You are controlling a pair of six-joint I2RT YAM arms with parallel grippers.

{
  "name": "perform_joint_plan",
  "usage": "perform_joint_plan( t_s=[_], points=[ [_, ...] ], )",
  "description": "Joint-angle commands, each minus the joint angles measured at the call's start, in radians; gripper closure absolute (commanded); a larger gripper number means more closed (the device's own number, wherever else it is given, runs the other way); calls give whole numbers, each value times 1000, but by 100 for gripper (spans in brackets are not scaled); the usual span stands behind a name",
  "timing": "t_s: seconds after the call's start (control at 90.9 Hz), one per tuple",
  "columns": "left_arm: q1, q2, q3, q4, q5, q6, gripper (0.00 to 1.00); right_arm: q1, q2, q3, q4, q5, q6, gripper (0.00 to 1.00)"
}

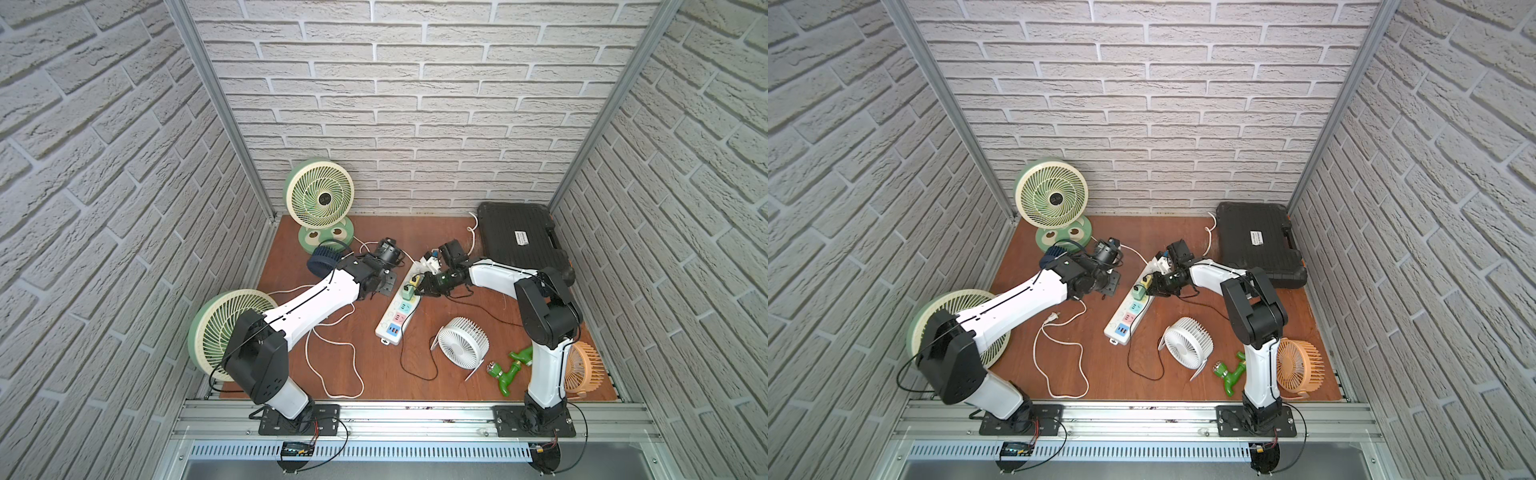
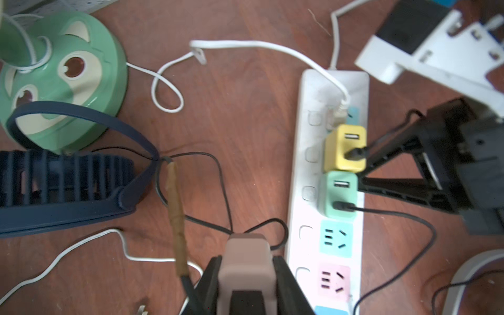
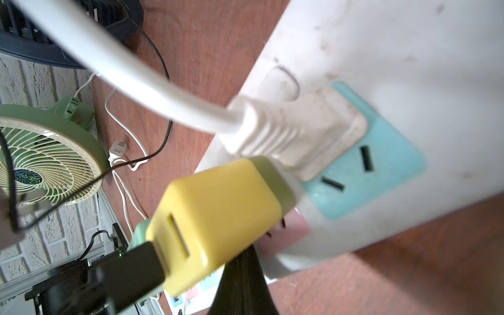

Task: Unplug the desk fan from the power strip
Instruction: Place the plug at the center of the board.

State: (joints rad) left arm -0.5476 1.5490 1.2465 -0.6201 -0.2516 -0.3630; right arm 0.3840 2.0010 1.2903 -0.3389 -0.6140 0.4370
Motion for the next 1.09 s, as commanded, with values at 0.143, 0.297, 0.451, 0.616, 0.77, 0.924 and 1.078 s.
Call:
perform_joint_plan(
  t_s=[0.143,0.297,0.451,0.616,0.77,0.924,1.078],
  points=[
    [144,-13,-17,65,55,31,100,12,39,-33,-51,103,-12,96],
    [194,45,-7,92,56,33,100,13,36,-33,-51,104,-13,96],
    [210,133,17,109,62,34,100,12,35,-35,-49,103,-14,96],
    [216,191,25,126,58,29,100,12,33,-37,-48,103,-15,96],
    [240,231,27,136,61,27,100,12,33,-38,-46,101,-13,96],
    [254,257,21,153,68,26,100,12,25,-43,-44,104,-13,96],
    [264,274,26,158,75,27,92,13,22,-43,-43,104,-15,96]
  ],
)
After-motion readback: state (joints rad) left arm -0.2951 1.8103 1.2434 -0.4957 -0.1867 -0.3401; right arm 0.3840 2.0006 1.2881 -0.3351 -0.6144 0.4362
